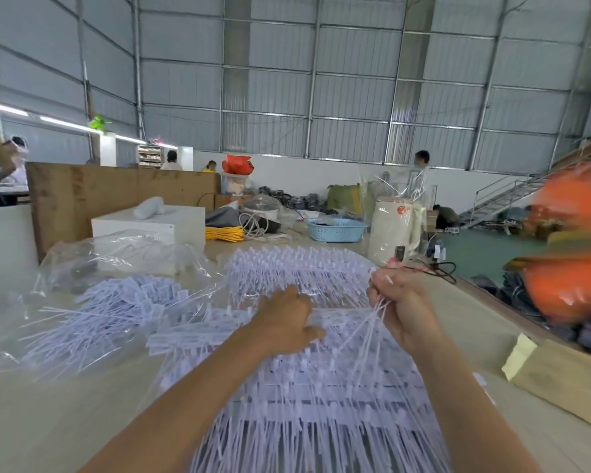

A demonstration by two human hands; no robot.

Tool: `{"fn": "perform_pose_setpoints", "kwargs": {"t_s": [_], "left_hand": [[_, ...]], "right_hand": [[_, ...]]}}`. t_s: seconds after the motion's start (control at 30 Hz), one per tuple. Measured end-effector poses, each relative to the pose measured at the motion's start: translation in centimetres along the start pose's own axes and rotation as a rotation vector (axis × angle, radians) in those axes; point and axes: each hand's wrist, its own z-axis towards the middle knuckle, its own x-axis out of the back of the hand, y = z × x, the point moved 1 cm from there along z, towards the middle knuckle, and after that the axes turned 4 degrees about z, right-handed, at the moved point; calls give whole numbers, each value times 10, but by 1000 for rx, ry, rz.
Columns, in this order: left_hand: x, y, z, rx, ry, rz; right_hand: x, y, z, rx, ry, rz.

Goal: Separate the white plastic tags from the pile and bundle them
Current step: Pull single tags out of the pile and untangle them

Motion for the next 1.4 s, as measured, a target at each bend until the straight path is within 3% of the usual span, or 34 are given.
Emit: {"fn": "perform_pose_setpoints", "kwargs": {"t_s": [0.07,0.1,0.17,0.27,0.43,0.6,0.8,0.93,1.07,1.2,1.4], "left_hand": [[10,15,-4,-19,180,-227],[13,24,-6,-32,173,-426],[14,41,-12,-34,6,-751],[10,53,-19,26,-133,-908],[23,45,-21,29,195,-390],[24,20,-33,61,168,-57],[25,-11,-61,112,200,2],[37,-66,-93,286,444,-176],[39,-149,-117,561,669,-175],[27,-208,-120,787,503,-126],[15,-238,-95,863,283,76]], "right_hand": [[-4,11,-3,7,-16,-136],[-8,16,-5,19,-23,-207],[-14,23,-7,76,3,-330],[-16,23,-7,193,114,-348],[-17,27,-8,198,120,-358],[-24,33,-13,143,-39,-474],[-27,37,-19,1,-204,-477],[-14,40,-13,-3,-99,-514],[-8,44,-9,-11,-17,-516],[-8,42,-8,-2,-2,-503],[-9,39,-9,-14,-4,-490]]}}
